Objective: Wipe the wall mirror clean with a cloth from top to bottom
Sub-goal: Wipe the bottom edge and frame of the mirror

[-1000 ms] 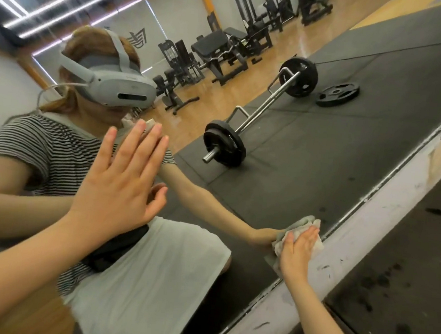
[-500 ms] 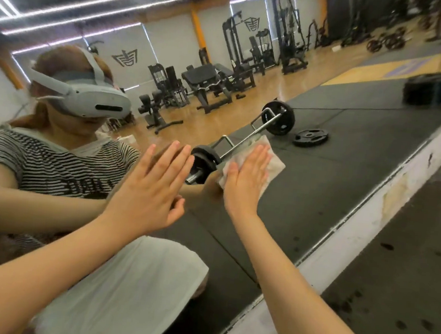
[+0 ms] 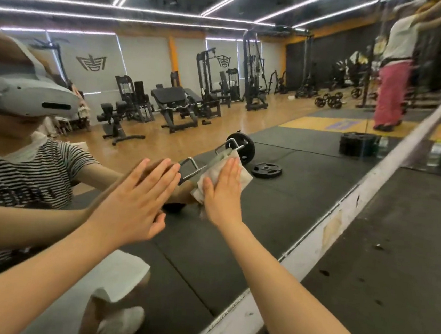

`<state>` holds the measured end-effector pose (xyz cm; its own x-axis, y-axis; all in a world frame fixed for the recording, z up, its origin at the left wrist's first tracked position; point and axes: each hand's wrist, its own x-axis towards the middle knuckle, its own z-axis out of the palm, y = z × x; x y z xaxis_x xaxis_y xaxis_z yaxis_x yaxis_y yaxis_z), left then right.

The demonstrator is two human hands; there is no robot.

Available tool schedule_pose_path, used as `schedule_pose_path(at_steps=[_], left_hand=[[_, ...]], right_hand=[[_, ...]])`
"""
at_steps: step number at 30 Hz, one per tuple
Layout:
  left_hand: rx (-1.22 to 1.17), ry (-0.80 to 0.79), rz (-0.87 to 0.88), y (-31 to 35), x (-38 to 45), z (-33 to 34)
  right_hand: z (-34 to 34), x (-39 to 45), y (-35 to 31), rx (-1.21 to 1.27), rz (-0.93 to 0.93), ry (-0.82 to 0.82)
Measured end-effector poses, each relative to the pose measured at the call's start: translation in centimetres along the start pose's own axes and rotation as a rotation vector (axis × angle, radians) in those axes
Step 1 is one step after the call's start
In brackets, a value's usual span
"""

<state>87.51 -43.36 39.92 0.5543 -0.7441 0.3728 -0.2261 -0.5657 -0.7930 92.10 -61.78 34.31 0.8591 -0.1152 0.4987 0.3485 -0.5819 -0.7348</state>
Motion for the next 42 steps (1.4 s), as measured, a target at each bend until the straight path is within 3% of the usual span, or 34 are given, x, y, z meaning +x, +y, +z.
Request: schedule_pose_path(at_steps=[10, 16, 24, 28, 36, 42], left_hand=[[-0.129, 0.134, -0.184, 0.9, 0.6, -0.8], [-0.109, 0.129, -0.369, 2.9, 1.6, -0.2], [-0.069, 0.146, -0.423, 3.4, 1.2, 0.8], [-0.32, 0.168, -0.522, 6.5, 4.1, 0.5], [-0.364, 0.224, -0.55, 7.7, 4.9, 1.0], [-0.315, 0.122, -0.475, 6.8, 3.6, 0.5]], right_hand=[[-0.8, -0.2, 0.2, -0.058, 0.022, -0.064], [1.0, -0.5, 0.2, 0.048, 0.023, 0.045], [2.1, 0.0, 1.2, 0.039, -0.038, 0.151], [2.5, 0.0, 2.3, 0.056, -0.049, 0.159], [1.7, 0.1, 4.2, 0.015, -0.176, 0.141], [2.4, 0.6, 3.8, 0.047, -0.179, 0.167]])
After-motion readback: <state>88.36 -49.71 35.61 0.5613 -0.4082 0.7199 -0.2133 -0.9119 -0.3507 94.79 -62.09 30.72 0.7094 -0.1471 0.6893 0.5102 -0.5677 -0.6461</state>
